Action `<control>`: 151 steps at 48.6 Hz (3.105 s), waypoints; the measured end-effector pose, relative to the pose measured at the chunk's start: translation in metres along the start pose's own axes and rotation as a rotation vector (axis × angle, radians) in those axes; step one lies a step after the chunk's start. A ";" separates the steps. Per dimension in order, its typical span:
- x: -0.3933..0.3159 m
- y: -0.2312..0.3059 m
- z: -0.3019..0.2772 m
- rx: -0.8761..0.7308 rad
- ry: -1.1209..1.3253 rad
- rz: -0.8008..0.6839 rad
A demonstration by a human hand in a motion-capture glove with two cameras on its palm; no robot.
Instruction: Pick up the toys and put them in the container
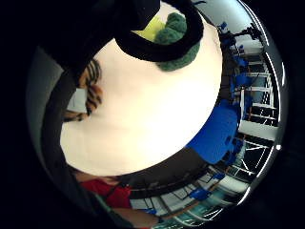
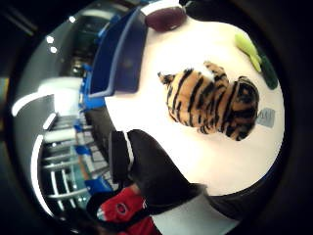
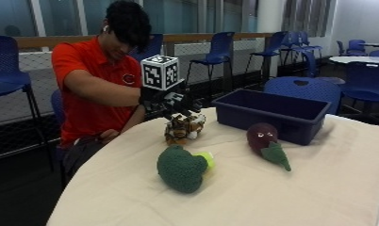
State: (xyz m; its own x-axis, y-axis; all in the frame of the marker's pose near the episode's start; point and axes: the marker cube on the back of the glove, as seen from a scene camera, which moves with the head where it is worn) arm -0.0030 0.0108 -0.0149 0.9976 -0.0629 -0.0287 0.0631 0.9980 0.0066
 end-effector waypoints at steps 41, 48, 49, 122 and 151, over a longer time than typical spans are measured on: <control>-0.032 -0.027 0.083 -0.125 0.061 0.119; -0.040 -0.018 0.085 -0.055 0.077 0.121; -0.043 -0.017 0.086 -0.041 0.082 0.115; -0.274 -0.243 -0.061 0.048 0.035 -0.194; -0.070 -0.181 -0.091 0.126 0.099 -0.011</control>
State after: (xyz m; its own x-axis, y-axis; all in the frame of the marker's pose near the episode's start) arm -0.0869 -0.1645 -0.1050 0.9896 -0.0663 -0.1278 0.0831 0.9879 0.1310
